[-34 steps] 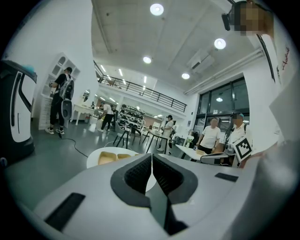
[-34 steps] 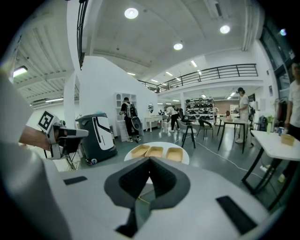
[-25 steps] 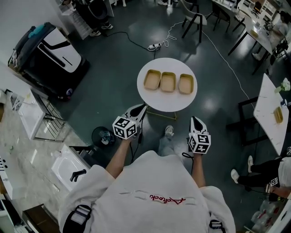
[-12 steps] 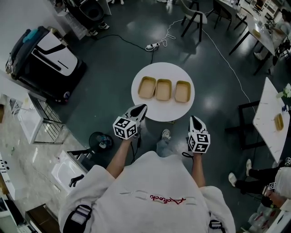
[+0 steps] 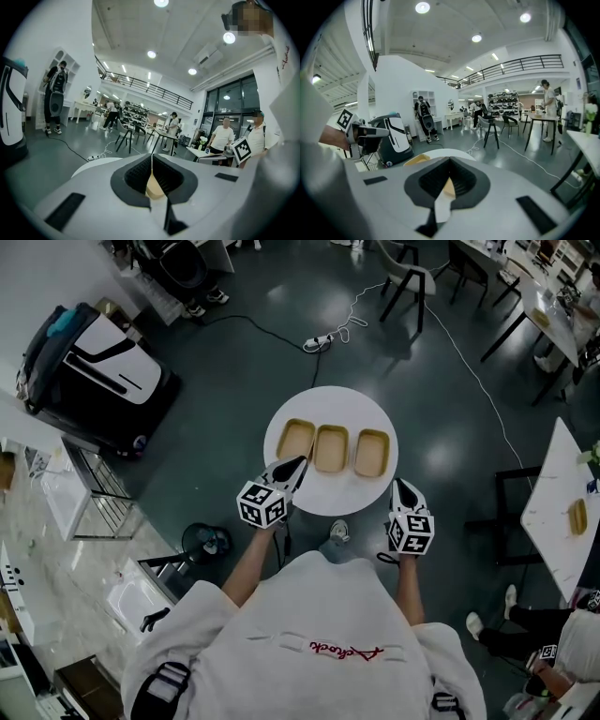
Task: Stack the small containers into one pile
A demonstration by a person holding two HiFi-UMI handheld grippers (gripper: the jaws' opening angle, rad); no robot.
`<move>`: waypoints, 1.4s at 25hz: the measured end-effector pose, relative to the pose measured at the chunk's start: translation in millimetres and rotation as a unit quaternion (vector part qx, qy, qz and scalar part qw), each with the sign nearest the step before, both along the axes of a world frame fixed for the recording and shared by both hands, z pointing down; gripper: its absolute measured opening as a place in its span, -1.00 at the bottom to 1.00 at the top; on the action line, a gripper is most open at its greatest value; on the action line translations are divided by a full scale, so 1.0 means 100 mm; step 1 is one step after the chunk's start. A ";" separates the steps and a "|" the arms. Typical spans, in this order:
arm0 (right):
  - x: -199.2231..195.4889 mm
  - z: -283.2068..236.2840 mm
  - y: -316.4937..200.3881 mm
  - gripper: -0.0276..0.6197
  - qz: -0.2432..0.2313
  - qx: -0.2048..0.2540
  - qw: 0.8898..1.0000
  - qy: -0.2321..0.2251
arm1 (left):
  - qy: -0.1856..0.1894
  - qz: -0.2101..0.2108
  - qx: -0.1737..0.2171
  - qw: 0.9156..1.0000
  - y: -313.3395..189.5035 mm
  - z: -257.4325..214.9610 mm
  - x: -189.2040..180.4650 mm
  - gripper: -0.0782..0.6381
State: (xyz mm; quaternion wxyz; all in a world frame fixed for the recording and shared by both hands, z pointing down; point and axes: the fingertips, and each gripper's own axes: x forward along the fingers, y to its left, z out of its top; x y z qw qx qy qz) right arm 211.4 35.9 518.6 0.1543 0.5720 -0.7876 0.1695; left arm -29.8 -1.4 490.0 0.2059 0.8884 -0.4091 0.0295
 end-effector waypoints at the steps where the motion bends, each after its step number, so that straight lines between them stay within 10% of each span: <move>1: 0.03 0.00 -0.09 -0.85 -0.003 0.000 1.000 -0.001 | -0.001 -0.003 0.001 1.000 -0.08 -0.01 0.03 -0.73; 35: 0.29 0.35 -1.38 -0.85 -0.042 -0.037 0.998 -0.003 | -0.017 -0.045 -0.034 0.998 -1.14 0.26 0.10 -0.73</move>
